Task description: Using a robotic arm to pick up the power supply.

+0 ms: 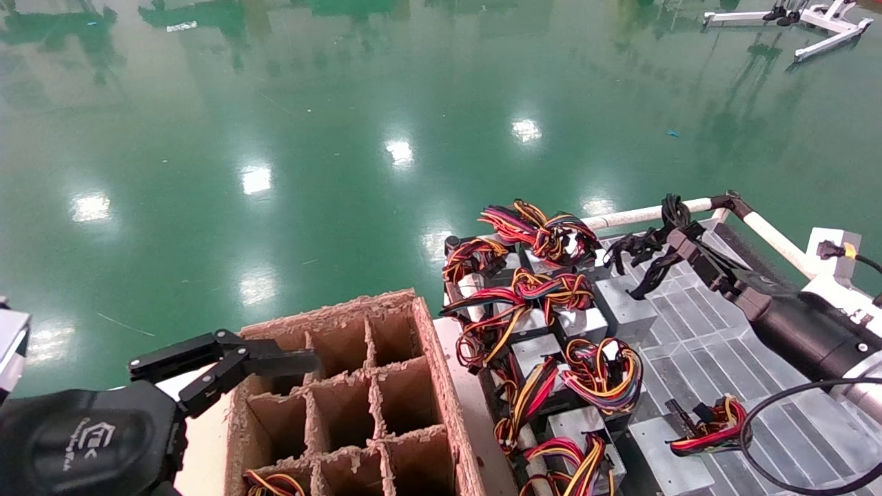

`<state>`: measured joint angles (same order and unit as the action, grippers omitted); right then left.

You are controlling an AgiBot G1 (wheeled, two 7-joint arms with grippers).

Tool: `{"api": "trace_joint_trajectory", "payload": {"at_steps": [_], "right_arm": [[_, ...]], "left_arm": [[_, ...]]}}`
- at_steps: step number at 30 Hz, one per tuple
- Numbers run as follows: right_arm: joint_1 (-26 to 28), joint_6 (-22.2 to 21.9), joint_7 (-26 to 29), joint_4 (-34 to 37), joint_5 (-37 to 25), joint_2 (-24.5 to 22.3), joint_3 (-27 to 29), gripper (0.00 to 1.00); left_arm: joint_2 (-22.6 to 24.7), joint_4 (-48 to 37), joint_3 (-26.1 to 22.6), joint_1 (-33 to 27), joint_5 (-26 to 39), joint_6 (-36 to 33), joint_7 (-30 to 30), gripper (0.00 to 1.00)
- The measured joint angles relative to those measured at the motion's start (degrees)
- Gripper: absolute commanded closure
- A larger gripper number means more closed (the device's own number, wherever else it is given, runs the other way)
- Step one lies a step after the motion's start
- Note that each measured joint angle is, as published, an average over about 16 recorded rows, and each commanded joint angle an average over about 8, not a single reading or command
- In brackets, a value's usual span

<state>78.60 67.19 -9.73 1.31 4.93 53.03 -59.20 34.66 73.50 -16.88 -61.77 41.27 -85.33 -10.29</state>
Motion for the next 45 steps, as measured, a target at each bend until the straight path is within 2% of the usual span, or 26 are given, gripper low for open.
{"api": "trace_joint_trajectory", "payload": {"at_steps": [1,2,14,26,41,45], "right_arm": [[-0.2,0.0,0.0,-0.1,0.0,0.0,0.0,0.02],[-0.3,-0.1,0.0,-0.1,0.0,-0.1,0.0,0.00],[-0.3,-0.1,0.1,-0.4,-0.2,-0.3,-0.2,0.00],[2.1,1.2,1.2,-1.4,-2.8,-2.2,-1.9,0.00],[5.2,12.2,3.8,-9.7,-6.3,-9.8,-4.2,0.00],[5.2,13.8,4.2,-11.9,-6.9,-11.0,-3.7,0.00]], "left_arm": [[0.0,0.0,0.0,0.0,0.0,0.0,0.0,0.00],[0.0,0.0,0.0,0.0,0.0,0.0,0.0,0.00],[0.0,0.0,0.0,0.0,0.0,0.0,0.0,0.00],[0.0,0.0,-0.1,0.0,0.0,0.0,0.0,0.00],[0.0,-0.1,-0.1,0.0,-0.1,0.0,0.1,0.00],[0.0,-0.1,-0.1,0.0,-0.1,0.0,0.1,0.00]]}}
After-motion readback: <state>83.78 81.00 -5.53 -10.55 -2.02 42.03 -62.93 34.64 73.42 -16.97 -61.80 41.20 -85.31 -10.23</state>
